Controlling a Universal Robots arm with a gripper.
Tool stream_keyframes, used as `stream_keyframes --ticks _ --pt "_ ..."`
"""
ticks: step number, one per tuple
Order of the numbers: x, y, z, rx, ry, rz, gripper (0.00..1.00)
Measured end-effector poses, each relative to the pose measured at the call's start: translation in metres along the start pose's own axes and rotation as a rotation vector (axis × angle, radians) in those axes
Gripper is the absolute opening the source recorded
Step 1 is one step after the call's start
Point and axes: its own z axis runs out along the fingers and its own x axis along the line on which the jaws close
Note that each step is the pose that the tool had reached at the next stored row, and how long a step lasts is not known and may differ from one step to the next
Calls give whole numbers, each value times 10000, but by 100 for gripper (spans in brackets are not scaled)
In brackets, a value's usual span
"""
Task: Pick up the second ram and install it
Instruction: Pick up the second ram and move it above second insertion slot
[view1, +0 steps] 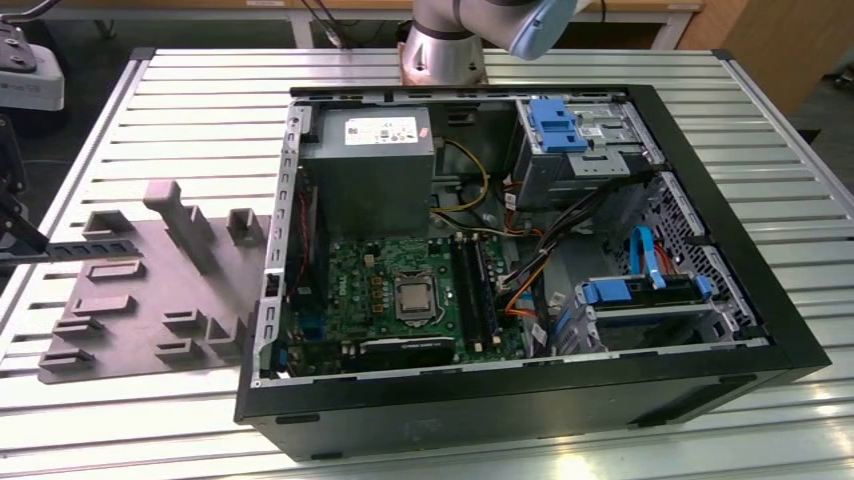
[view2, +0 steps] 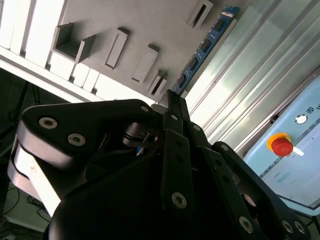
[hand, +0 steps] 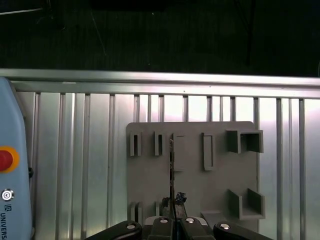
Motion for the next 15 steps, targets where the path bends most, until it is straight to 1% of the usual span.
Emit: stream_keyframes --ticks 15 --pt "-5 3 -95 1 -15 0 11"
